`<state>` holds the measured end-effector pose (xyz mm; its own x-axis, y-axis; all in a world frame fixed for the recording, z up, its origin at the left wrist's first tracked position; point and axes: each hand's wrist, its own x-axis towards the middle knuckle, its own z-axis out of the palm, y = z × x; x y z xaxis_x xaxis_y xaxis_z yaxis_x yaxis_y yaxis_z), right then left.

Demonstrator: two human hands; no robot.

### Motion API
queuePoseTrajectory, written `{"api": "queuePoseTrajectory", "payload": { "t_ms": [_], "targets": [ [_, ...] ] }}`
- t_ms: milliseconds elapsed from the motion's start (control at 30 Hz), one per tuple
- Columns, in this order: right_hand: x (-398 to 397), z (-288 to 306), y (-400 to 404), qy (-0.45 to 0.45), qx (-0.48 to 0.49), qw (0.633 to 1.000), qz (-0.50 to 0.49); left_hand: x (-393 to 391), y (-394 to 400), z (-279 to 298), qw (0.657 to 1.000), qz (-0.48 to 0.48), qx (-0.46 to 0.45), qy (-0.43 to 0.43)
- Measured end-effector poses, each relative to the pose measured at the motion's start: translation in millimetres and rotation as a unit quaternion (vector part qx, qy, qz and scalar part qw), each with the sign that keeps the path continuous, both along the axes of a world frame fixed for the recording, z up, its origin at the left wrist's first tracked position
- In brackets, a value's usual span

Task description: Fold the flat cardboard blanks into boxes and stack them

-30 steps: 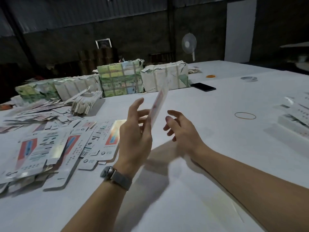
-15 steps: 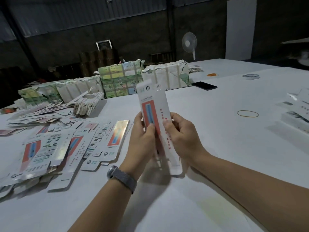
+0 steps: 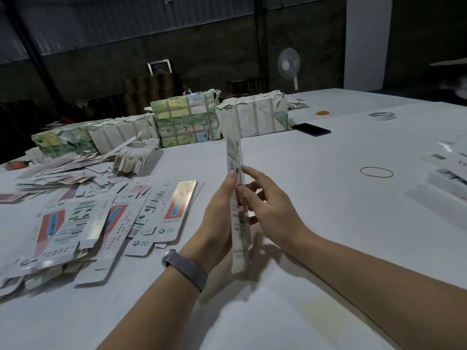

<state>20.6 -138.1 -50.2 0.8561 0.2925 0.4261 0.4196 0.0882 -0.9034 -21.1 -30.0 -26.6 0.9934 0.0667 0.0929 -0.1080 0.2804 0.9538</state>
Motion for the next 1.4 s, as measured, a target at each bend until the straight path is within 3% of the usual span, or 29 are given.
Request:
{"api": "queuePoseTrajectory", "payload": {
  "t_ms": [167, 267, 400, 633, 767, 867, 1233, 1400],
  "targets": [
    [0.7, 1.1, -1.6, 0.03, 0.007, 0.999, -0.028, -2.2, 3.9, 1.6, 0.999, -0.037, -0.008, 0.002],
    [0.7, 2.7, -3.2, -0.001, -0.007, 0.997, -0.073, 1.0, 7.1, -3.6, 0.999, 0.006, 0.051, -0.018],
    [1.1, 4.4, -5.2, -0.01, -0.006, 0.994, -0.106, 4.0, 7.8, -7.9, 0.998, 0.013, 0.053, -0.03],
    [4.6, 6.6, -7.6, 0.054, 0.067, 0.996, -0.02, 8.8, 7.9, -12.1, 0.996, 0.007, 0.084, -0.028],
    [6.3, 4.0, -8.5, 0.037, 0.019, 0.999, -0.035, 9.5, 6.7, -17.2, 0.975, 0.046, 0.212, -0.045],
    [7.8, 4.3, -9.3, 0.017, -0.003, 0.999, -0.04, 10.5, 6.2, -20.7, 0.963, 0.076, 0.251, -0.054],
    [0.9, 5.7, -7.4, -0.018, -0.02, 1.0, -0.002, 8.7, 5.9, -16.3, 0.97, 0.121, 0.176, -0.113],
    [-2.6, 4.1, -9.1, -0.015, -0.059, 0.998, 0.009, 7.9, 3.5, -18.2, 0.967, 0.142, 0.182, -0.108]
  ]
}}
